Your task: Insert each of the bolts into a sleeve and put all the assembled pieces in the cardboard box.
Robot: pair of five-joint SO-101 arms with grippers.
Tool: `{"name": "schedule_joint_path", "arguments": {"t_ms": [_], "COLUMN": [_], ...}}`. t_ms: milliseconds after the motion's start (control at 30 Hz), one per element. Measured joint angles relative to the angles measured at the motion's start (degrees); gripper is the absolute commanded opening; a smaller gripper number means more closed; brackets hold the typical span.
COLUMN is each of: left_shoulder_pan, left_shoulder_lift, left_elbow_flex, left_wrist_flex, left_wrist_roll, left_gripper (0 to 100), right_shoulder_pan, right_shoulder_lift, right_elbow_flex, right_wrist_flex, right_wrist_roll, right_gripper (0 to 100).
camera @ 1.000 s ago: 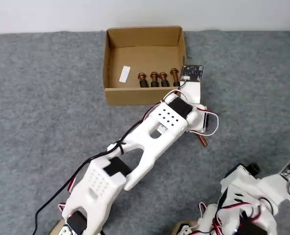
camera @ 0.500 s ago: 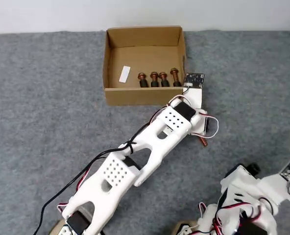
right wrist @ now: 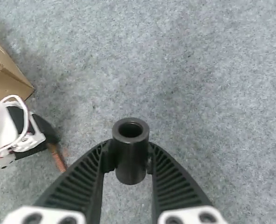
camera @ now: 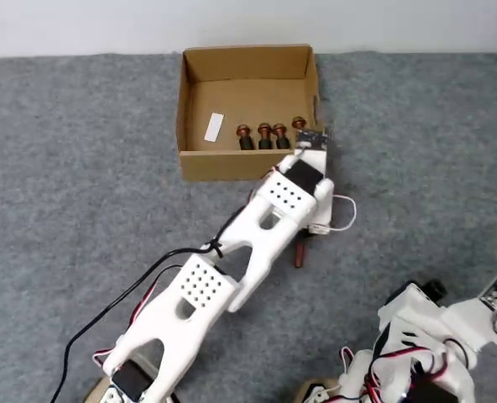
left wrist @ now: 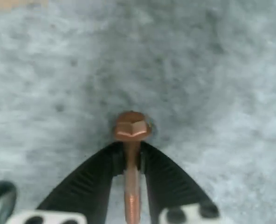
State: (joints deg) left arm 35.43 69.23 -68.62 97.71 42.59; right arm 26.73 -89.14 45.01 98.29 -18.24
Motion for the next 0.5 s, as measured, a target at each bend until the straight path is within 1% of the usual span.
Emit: {"name": "schedule_joint_path", "arguments": {"t_ms": [233,400,500], "left_shoulder_pan": [-3.5,-4.0,-4.0], "left_shoulder_lift": [-3.8,-14.9,-23.5], "left_elbow_flex": [1.2,7.9,14.7], "left_wrist_flex": [1.1,1.2,1.2], "left_wrist_roll": [0.0,0.0,-1.5], "left_gripper": [0,0,0], "right_shoulder_pan": [0.0,-0.2,-4.9], "right_shoulder_lift": [0.0,0.0,-0.1], "right_elbow_flex": [0.0,-0.9,-1.9], "right_wrist_flex": [0.0,0.0,0.0], "right_wrist_roll": [0.0,0.0,0.0], "right_gripper": [0.8,0.8,0.8]}}
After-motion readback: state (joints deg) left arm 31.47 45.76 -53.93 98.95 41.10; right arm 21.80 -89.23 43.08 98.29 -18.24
